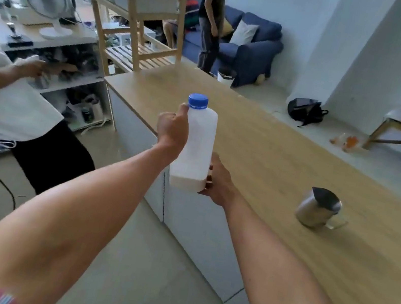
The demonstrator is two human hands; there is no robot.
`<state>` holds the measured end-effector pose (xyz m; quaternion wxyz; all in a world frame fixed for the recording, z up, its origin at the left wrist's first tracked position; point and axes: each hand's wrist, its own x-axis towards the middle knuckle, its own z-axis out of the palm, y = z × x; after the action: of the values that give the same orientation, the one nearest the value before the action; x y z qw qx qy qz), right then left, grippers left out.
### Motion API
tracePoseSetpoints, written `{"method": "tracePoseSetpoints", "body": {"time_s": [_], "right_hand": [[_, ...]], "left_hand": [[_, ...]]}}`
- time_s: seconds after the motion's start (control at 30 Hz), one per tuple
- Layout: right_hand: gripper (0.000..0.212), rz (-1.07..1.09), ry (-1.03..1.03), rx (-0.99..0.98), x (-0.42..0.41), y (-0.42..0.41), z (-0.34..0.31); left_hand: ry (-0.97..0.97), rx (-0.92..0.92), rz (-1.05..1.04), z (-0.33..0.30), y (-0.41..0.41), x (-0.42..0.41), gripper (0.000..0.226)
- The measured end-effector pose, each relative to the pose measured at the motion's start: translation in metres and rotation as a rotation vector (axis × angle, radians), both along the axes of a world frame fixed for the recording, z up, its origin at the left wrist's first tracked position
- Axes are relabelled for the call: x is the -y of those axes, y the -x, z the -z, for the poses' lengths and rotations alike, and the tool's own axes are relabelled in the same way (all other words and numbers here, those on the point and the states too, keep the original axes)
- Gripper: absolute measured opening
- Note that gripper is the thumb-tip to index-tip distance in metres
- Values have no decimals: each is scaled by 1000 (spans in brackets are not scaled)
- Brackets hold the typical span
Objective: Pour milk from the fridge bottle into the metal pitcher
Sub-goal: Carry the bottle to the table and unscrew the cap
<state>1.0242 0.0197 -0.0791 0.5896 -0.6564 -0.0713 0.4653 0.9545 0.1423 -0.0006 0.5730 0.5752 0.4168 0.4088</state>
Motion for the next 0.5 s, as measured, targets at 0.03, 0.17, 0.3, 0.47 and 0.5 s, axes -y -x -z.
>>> {"method": "tracePoseSetpoints", "body": {"time_s": [0.03,0.17,0.3,0.47,0.5], "right_hand": [[39,34,-7,-15,12,-10,0],[42,160,-40,-56,51,-44,4],[46,291,13,-29,78,-67,4],[44,439,19,-34,103,-84,5],[44,470,18,-36,107,-87,6]], "left_hand": [[5,0,34,1,-14,10,56],[9,-9,171,3,-64,42,50],[35,-2,311,6,-103,64,47],[76,-2,471,7,-139,87,44],[77,-1,508,7,-145,91,44]]}}
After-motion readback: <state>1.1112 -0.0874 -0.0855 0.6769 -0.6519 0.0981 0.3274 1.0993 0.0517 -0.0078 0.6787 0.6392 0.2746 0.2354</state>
